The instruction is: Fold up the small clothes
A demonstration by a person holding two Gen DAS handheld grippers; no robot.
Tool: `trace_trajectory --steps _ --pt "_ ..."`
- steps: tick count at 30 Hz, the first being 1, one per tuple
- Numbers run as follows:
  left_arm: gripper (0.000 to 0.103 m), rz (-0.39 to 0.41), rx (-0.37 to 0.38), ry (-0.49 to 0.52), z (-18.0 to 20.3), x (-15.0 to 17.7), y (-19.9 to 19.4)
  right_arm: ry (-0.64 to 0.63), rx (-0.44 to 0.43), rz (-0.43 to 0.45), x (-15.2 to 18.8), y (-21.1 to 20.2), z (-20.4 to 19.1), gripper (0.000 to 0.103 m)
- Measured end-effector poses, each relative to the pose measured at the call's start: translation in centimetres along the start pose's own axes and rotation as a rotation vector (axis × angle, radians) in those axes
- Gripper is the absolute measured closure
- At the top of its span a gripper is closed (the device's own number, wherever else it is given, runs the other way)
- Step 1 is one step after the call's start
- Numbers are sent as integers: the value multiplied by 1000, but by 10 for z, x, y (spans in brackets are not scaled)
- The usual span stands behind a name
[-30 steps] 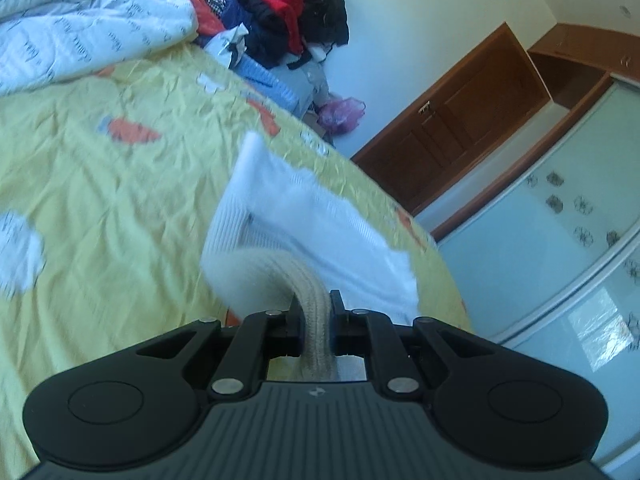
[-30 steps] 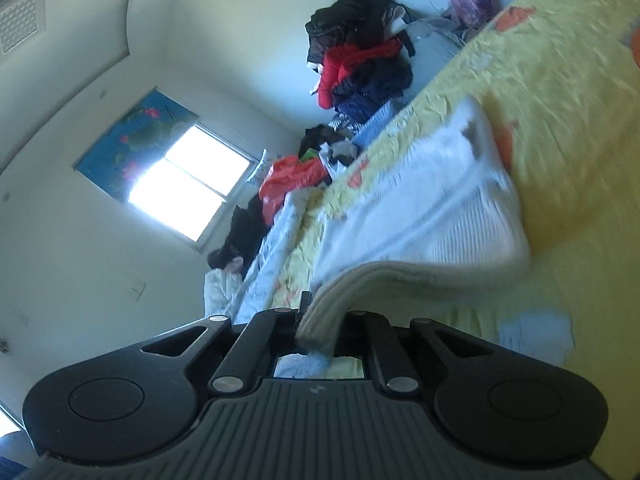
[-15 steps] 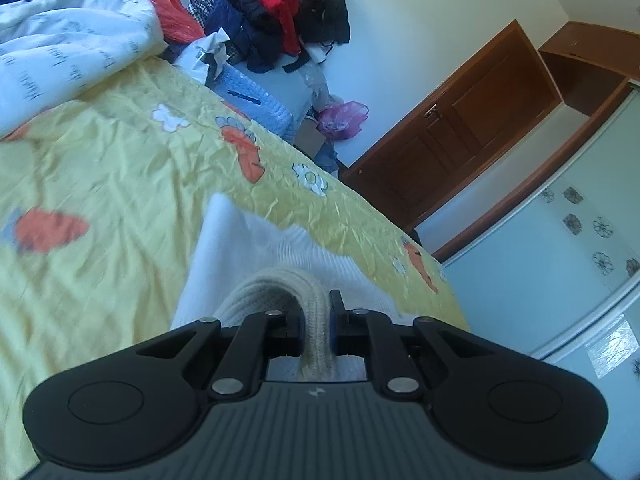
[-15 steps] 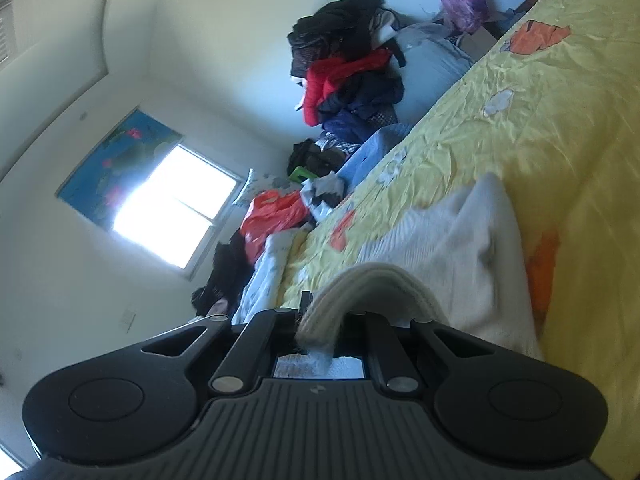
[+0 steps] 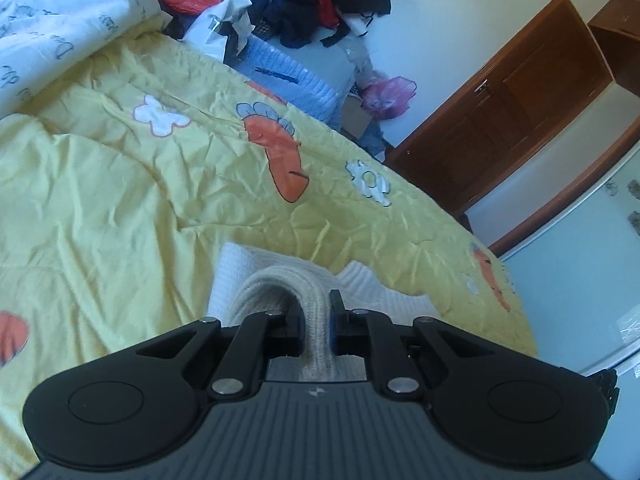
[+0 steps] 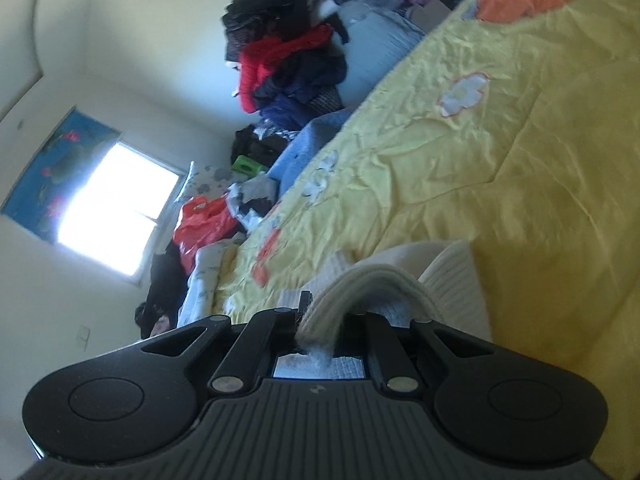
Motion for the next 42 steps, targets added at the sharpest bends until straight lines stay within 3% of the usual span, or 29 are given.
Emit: trace_trajectory --steps 5,6,9,10,11,12,13,14,16,18,19,21,23,25,28,29,30,31,33,35,37,39,40,42 --pt "92 -11 -35 -52 -17 -13 33 144 24 -33 -13 27 35 88" --pt "92 -24 -38 -68 -22 -14 41 168 25 -41 -14 31 40 82" --pt "87 -45 -2 -156 -31 -15 51 204 6 -40 -16 31 46 77" --pt "76 -29 26 -173 -31 -14 47 206 0 -35 -15 29 44 73" --pt "66 -4 61 -188 -29 -14 40 199 -11 -17 -14 24 40 59" --pt "37 23 95 -200 -28 -14 32 183 -24 17 -15 17 35 42" --pt "17 66 122 -204 -26 -15 20 161 -41 58 -16 8 29 33" --pt "15 122 126 -197 -23 -16 7 139 -69 104 -19 -3 22 25" --pt "15 217 123 -143 -14 -18 -17 102 -118 159 -20 -22 8 25" --pt "15 272 -6 -21 1 -18 -29 -6 -70 176 -15 -33 -10 31" --pt "15 289 -121 76 11 -16 -29 -90 -4 175 -12 -34 -19 34" --pt "15 279 -349 292 30 -6 -13 -283 220 162 -4 -24 -31 44" --pt "16 231 -501 470 41 7 16 -493 417 143 5 -2 -38 49" --pt "16 147 -541 535 42 13 43 -618 528 95 10 21 -33 50" --pt "18 26 -559 558 41 15 77 -674 608 14 9 50 -20 52" --pt "22 -3 -569 556 40 15 83 -667 596 -5 10 55 -18 61" --pt "49 -37 -560 549 38 16 89 -649 562 -29 10 59 -18 78" --pt "68 -61 -528 545 40 14 93 -615 518 -75 9 65 -16 89" --pt "84 -43 -534 578 47 14 91 -584 475 -101 9 65 -17 91" --pt "89 9 -515 574 52 9 81 -598 453 0 -1 53 -30 92" --pt "90 80 -517 532 46 3 75 -510 405 111 -14 37 -32 92" --pt "90 63 -594 470 25 3 90 -460 464 131 -18 40 -13 92" --pt "90 51 -620 490 17 9 100 -457 505 110 -14 46 -4 92" --pt "89 101 -673 563 24 17 105 -462 543 81 -1 56 8 91"
Point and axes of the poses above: each gripper's, at about its wrist camera, not at the fingertips, and y roughly the way its jaws point, z to its right, x to its underside, the point moved 5 cm from there along y, roughly the way its jaws point, and after that the axes turned 1 degree about y, right-handed, at the moved point
